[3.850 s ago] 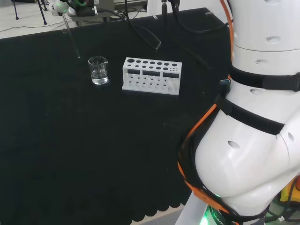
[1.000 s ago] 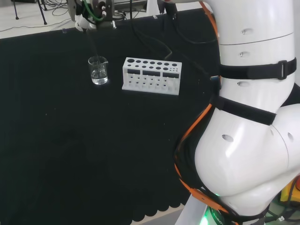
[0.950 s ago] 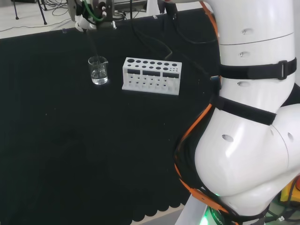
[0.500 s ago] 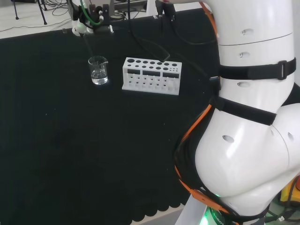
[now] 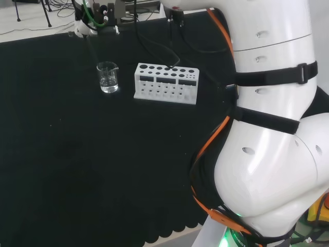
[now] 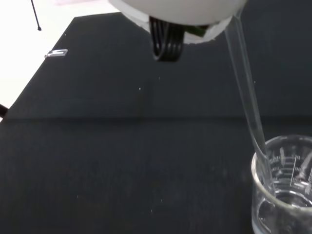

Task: Stir in the beaker to the left of the white test tube rack with the glass rod.

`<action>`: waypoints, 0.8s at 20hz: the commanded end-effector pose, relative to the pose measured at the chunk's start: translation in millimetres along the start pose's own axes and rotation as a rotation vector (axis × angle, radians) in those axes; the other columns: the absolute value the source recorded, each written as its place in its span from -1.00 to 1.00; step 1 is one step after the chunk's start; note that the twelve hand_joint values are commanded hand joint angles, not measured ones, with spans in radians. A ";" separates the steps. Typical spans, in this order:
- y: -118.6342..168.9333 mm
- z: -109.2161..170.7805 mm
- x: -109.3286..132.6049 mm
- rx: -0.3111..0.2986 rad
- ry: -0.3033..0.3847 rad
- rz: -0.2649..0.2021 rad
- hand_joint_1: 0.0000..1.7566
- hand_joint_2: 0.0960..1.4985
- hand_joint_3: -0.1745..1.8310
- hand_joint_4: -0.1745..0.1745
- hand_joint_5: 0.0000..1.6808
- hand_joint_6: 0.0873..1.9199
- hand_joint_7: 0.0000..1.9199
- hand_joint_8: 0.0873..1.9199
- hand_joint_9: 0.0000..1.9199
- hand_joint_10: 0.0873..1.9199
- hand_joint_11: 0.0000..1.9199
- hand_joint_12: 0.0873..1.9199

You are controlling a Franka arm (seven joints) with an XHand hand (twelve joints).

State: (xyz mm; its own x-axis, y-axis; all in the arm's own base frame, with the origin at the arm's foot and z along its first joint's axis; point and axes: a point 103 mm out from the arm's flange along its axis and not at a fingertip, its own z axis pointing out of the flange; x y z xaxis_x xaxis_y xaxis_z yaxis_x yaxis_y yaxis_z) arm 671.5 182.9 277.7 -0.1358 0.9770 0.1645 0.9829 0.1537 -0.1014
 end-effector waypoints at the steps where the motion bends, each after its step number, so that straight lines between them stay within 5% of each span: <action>1: 10.1 0.3 -19.9 0.007 0.012 0.015 0.48 -0.14 -0.09 -1.00 0.34 -0.35 0.17 0.28 0.72 -0.11 0.69 -0.30; 16: -34.3 -7.8 -24.1 0.004 -0.005 0.000 0.48 -0.14 -0.09 -1.00 0.34 -0.35 0.17 0.28 0.72 -0.11 0.69 -0.30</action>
State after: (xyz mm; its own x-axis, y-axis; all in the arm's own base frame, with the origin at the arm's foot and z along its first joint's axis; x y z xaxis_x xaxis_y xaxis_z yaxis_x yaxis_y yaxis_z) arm 663.7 154.6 275.4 -0.1268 0.9775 0.1687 0.9825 0.1471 -0.1142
